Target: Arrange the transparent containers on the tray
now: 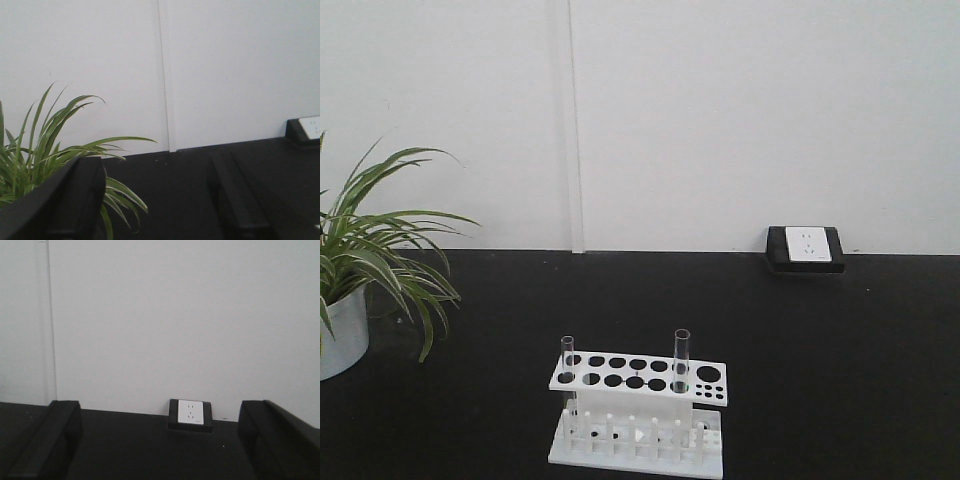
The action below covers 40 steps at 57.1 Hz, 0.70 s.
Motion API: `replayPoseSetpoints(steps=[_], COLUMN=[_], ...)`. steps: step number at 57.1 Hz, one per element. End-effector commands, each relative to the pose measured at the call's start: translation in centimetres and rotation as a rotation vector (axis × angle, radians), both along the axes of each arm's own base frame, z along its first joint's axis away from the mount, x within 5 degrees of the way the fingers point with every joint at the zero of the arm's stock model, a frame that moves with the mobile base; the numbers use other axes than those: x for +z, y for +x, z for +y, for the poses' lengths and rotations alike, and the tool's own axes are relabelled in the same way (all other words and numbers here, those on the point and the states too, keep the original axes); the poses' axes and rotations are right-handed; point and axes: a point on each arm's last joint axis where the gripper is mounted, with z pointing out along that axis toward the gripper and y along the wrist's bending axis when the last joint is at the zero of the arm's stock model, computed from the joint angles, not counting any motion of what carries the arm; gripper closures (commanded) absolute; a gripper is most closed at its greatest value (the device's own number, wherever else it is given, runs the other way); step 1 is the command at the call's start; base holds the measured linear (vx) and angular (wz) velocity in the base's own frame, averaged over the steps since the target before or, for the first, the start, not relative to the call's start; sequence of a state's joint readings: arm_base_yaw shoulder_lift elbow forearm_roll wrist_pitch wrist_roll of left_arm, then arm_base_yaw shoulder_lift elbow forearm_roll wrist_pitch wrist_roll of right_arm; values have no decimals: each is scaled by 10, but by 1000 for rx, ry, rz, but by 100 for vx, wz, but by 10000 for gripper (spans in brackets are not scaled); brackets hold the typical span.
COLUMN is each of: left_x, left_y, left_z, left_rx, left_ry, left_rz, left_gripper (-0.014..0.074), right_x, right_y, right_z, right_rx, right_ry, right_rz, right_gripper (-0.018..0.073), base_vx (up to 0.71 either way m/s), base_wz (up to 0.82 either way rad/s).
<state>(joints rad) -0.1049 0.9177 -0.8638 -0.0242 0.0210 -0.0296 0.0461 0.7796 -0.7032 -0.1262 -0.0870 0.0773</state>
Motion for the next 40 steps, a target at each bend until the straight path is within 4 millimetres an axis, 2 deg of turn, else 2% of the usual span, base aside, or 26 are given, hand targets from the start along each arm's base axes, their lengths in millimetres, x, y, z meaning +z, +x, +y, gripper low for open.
replayPoseSetpoints(steps=[1, 6, 12, 22, 28, 33, 40], left_x=[25, 22, 8, -43, -85, -112, -139], left_y=[-5, -2, 2, 3, -1, 0, 12], left_z=[0, -1, -5, -19, -29, -39, -51], left_rx=[-6, -3, -18, -91, -151, -219, -282], left_ry=[-95, -37, 41, 78, 118, 146, 93], left_rz=[-158, -145, -116, -30, -25, -47, -26], left_gripper=[35, 50, 74, 132, 166, 181, 184], right_x=[21, 18, 4, -36, -66, -84, -100], right_y=[-2, 3, 11, 17, 18, 20, 32], right_z=[0, 1, 2, 8, 23, 37, 51], right_rx=[16, 20, 29, 86, 192, 297, 382], right_ry=[48, 47, 43, 72, 16, -40, -58], right_rz=[-134, -117, -111, -132, -120, -105, -73], right_gripper=[-142, -111, -67, 0, 19, 20, 20], base_vx=[0, 0, 0, 0, 0, 0, 0], base_wz=[0, 0, 0, 0, 0, 0, 0])
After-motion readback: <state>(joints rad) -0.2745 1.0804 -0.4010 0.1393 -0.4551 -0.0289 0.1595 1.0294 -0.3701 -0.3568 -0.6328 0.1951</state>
